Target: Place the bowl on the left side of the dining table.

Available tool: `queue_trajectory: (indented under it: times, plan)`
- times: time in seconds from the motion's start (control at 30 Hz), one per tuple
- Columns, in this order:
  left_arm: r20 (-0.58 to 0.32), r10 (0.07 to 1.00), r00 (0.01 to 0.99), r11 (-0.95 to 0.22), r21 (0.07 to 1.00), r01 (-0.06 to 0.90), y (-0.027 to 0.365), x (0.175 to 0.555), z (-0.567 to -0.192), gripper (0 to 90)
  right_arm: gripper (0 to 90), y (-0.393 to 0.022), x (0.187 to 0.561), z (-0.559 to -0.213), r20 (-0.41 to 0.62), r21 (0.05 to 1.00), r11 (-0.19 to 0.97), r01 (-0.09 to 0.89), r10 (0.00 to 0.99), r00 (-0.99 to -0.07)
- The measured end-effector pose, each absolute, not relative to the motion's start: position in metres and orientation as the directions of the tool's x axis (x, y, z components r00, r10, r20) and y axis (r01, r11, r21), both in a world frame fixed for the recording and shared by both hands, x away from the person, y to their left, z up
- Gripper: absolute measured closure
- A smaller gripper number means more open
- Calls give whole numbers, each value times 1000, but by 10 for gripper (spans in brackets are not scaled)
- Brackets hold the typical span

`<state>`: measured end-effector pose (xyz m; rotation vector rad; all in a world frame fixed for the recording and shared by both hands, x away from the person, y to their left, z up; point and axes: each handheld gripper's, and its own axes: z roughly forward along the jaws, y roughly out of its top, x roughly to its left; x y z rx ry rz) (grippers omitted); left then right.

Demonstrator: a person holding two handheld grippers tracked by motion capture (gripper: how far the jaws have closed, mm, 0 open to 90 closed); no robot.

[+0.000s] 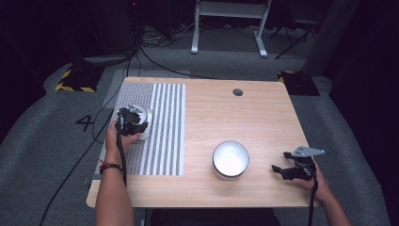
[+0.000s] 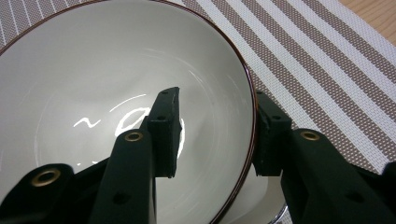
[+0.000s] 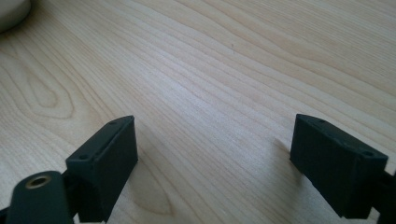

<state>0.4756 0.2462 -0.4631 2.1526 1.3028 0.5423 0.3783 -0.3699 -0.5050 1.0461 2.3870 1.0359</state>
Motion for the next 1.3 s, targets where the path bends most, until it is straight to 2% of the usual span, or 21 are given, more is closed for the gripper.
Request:
queue_trajectory:
  times: [0.27, 0.47, 0.6, 0.63, 0.9, 1.3]
  plan:
    - [22, 903, 428, -337, 655, 677, 250, 475, -462, 517, 150, -370, 378, -505, -14, 735, 464, 495, 739, -673]
    - [-36, 906, 423, -292, 671, 682, 255, 472, -461, 416, 150, -370, 378, -505, -14, 735, 465, 495, 739, -673]
    - [-32, 913, 407, -281, 676, 682, 255, 472, -459, 350, 150, -370, 378, -505, -14, 734, 464, 495, 739, -673]
    - [-31, 917, 397, -272, 679, 682, 255, 472, -459, 292, 150, -370, 378, -505, -14, 734, 464, 495, 739, -673]
    - [-59, 927, 371, -235, 680, 694, 253, 471, -458, 167, 150, -370, 378, -505, -14, 734, 465, 495, 739, -673]
    - [-30, 920, 390, -268, 677, 686, 251, 468, -452, 163, 150, -370, 378, -505, -13, 735, 464, 495, 739, -673]
